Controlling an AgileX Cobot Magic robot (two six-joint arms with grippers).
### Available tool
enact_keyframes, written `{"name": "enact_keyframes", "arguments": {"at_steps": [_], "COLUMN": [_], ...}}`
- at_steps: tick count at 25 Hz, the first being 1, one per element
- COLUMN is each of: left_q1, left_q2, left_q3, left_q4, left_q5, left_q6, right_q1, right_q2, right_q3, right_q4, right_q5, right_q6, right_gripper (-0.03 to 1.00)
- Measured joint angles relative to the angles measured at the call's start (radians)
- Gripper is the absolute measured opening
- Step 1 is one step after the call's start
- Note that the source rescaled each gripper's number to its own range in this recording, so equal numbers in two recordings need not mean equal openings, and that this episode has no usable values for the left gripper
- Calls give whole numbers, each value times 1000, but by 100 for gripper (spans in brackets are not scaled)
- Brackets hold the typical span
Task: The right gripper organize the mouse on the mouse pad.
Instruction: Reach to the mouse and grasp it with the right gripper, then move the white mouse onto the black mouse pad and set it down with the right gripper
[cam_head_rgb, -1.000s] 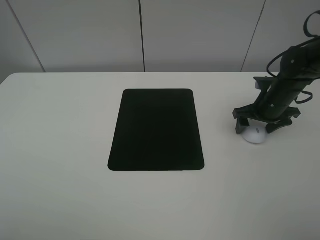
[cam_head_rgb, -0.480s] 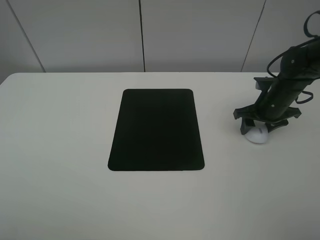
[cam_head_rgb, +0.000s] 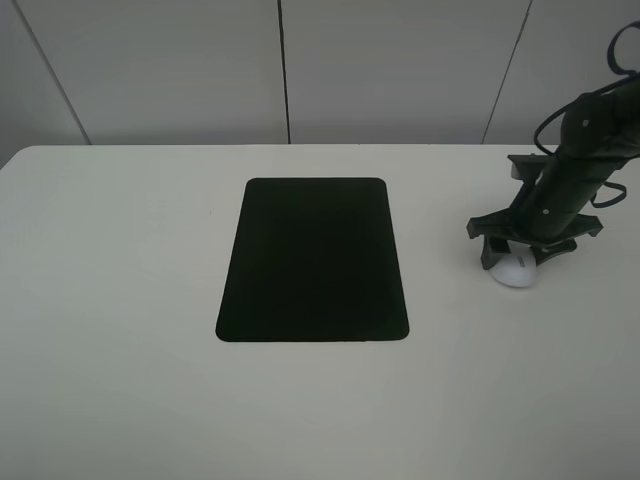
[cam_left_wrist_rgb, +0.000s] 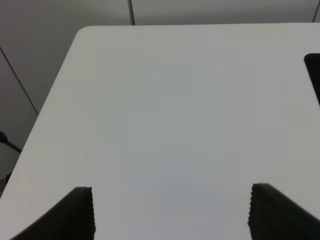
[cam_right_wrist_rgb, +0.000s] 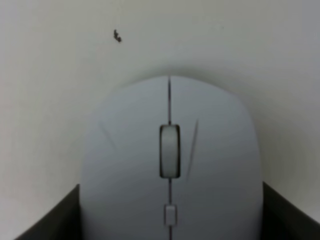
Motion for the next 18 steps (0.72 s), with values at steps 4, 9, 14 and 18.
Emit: {"name": "enact_keyframes", "arguments": {"at_steps": [4,9,14,18], "left_q1": [0,0,0,0], "left_q2": [0,0,0,0], "left_q3": [0,0,0,0], "left_q4": [0,0,0,0], "left_q5": [0,0,0,0], "left_q6": [0,0,0,0], "right_q1": [0,0,7,46], "right_q2": [0,0,8,-6], "right_q3": [0,0,-48,-118], "right_q4": [0,0,-11,-8], "right_q5": [1,5,114,192], "right_q6": [0,0,0,1], "right_gripper": [2,2,2,2]}}
